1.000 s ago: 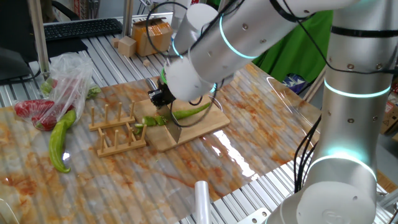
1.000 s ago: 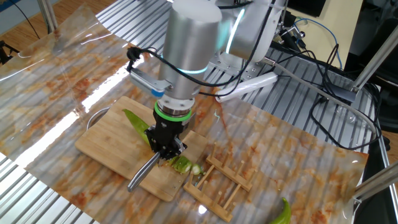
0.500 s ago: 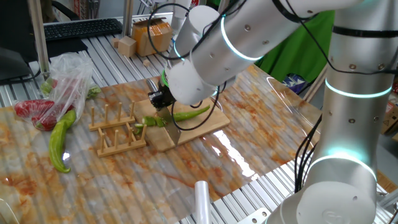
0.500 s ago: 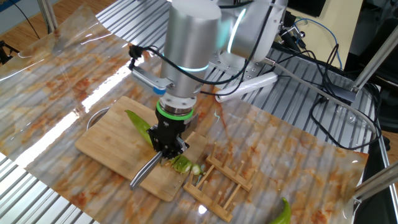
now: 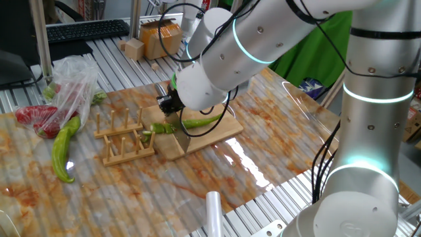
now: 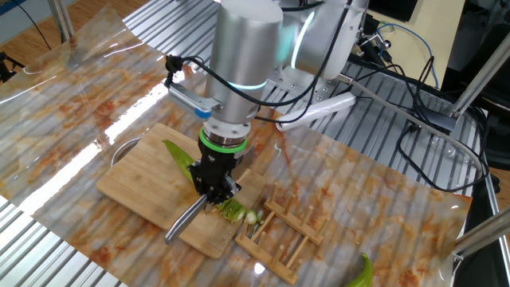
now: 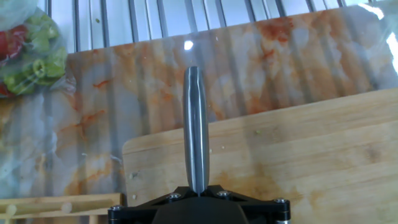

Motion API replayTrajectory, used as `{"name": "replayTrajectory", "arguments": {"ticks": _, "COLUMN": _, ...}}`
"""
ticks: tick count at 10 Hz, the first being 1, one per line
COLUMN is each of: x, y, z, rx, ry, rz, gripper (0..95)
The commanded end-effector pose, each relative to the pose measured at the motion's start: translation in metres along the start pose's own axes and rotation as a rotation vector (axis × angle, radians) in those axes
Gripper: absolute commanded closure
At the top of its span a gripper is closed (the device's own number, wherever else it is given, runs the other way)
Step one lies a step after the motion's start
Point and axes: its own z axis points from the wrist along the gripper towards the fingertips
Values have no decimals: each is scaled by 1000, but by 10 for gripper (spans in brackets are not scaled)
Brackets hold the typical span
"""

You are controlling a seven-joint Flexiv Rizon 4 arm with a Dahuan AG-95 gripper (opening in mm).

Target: Chop the chili peppers

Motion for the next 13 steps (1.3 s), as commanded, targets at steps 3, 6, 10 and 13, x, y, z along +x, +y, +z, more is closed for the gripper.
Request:
{"name": "replayTrajectory", "arguments": {"ticks": 3, "x": 2, "y": 2, "z": -2, "rx": -21, "ry": -12, "rz": 14, "gripper": 950}}
{"name": "replayTrajectory", "arguments": {"ticks": 6, "x": 5, "y": 3, "z": 4, "rx": -15, "ry": -31, "rz": 20, "gripper": 950}}
{"name": "replayTrajectory", "arguments": {"ticks": 10, "x": -2, "y": 3, "z": -7, "rx": -6, "ry": -74, "rz": 33, "gripper": 950}}
{"name": "replayTrajectory", "arguments": {"ticks": 13, "x": -9, "y": 5, "z": 1, "rx": -3, "ry": -87, "rz": 35, "gripper": 950}}
